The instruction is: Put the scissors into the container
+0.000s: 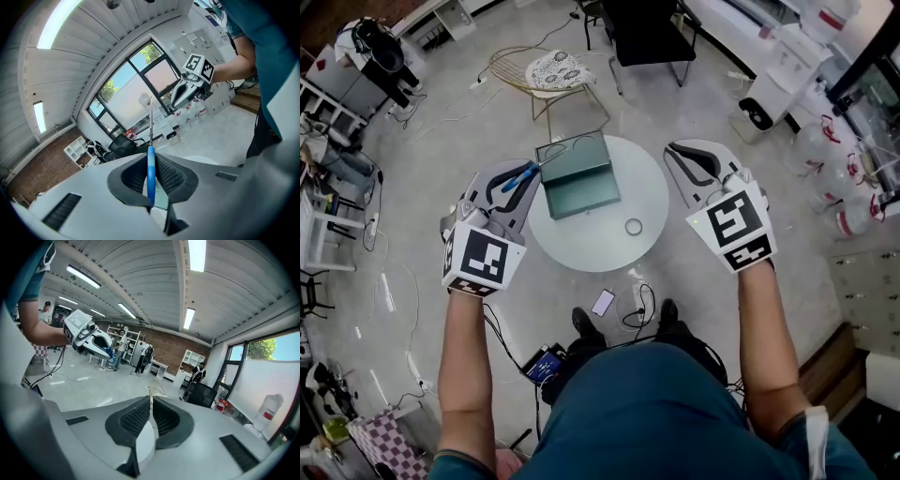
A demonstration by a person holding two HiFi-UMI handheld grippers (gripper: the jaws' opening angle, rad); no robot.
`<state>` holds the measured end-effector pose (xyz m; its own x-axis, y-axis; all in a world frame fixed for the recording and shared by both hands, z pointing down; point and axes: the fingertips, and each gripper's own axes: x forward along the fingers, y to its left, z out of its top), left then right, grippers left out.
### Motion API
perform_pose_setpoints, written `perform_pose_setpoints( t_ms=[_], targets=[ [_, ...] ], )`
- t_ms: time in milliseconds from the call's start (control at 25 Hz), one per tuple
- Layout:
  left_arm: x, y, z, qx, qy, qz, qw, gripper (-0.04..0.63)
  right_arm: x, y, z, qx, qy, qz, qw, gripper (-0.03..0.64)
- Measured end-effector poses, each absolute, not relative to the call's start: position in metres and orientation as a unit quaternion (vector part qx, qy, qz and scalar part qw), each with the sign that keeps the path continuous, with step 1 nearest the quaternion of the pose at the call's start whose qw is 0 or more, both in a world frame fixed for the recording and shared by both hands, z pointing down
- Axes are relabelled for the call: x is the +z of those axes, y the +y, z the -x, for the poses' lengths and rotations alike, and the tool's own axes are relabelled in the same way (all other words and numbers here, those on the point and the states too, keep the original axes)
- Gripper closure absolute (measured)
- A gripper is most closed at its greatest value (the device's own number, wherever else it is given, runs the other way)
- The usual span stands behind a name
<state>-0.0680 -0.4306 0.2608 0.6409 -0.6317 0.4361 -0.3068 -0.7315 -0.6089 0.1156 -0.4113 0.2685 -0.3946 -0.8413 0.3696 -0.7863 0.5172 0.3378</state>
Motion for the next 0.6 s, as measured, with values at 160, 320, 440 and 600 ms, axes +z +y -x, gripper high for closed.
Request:
perform_pose_setpoints(
  t_ms=[160, 320, 440, 600],
  targets=[
    [0.284, -0.453, 0.073, -0.331, 0.255, 0.878, 0.235, 0.54, 0.294, -0.421, -0.116, -0.029, -0.825, -0.497, 0.267, 0.574],
    [0.313, -0.475, 0.071, -0.336, 0.245, 0.883, 0.216, 0.54, 0.322, -0.433, -0.126, -0.008, -0.817, -0.503, 0.281, 0.574],
    [0.338, -0.488, 0.066, -0.341, 0.24, 0.886, 0.203, 0.54, 0.341, -0.44, -0.135, 0.003, -0.814, -0.504, 0.29, 0.574],
    [0.368, -0.502, 0.063, -0.346, 0.236, 0.889, 0.185, 0.54, 0.363, -0.448, -0.141, 0.013, -0.81, -0.502, 0.302, 0.574]
  ],
)
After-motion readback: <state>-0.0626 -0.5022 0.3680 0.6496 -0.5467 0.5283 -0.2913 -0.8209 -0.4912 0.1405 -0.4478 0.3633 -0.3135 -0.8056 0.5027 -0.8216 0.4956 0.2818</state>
